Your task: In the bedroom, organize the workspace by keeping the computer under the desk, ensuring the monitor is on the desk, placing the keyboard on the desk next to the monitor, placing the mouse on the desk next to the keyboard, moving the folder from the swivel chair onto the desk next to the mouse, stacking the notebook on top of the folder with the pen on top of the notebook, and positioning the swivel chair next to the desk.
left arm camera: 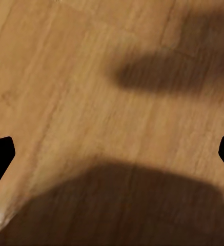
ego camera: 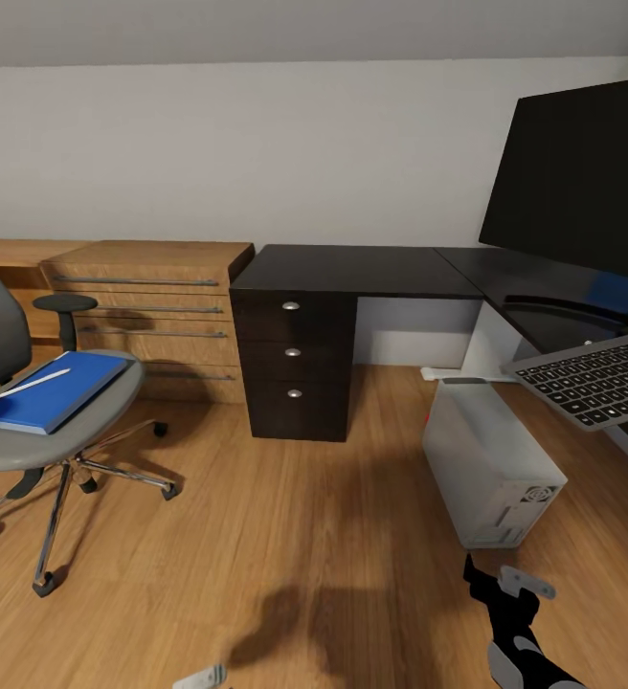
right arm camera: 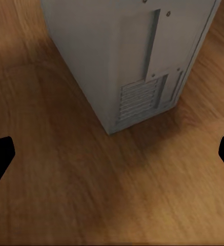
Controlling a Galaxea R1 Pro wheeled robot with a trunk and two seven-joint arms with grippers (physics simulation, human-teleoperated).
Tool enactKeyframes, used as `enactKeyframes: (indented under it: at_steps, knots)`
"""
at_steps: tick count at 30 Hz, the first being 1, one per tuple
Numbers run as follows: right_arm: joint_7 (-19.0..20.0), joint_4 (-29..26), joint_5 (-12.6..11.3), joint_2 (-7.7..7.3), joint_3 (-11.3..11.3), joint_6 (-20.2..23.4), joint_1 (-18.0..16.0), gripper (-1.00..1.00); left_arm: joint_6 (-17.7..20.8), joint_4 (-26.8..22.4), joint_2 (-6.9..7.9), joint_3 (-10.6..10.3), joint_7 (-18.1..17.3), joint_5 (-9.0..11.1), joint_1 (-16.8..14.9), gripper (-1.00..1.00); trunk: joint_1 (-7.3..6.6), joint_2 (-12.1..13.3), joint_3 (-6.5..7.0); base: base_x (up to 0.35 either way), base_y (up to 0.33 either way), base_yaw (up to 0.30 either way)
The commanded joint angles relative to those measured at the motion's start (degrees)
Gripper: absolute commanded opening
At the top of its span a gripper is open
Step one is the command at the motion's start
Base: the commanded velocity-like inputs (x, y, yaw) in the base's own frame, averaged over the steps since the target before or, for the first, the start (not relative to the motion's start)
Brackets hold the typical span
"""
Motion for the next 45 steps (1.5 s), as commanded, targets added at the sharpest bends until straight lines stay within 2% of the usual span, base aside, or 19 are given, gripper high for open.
enactKeyframes:
  at_steps: [1,12,16,45]
  knots:
    - [0.0,0.1,-0.6,0.00,0.3,-0.2,0.0,1.00,-0.5,0.2,-0.01,-0.1,0.2,0.3,0.0,1.00,-0.01,0.0,-0.05,0.000,0.000,0.000]
    - [0.0,0.3,-0.7,0.20,0.3,-0.3,0.0,1.00,-3.8,-1.3,0.15,-0.1,0.4,-0.1,0.0,1.00,-0.01,0.0,0.01,0.000,0.000,-0.069]
    - [0.0,0.3,-0.7,0.17,0.3,-0.3,0.0,1.00,-3.8,-3.3,0.16,-0.2,0.5,-0.1,0.0,1.00,-0.01,0.0,0.07,0.000,0.000,-0.230]
    - [-0.1,0.3,-0.7,0.19,0.3,-0.4,0.0,1.00,-3.6,-9.1,0.47,-0.6,1.1,-0.2,0.0,1.00,-0.01,0.0,0.12,0.000,0.000,-0.263]
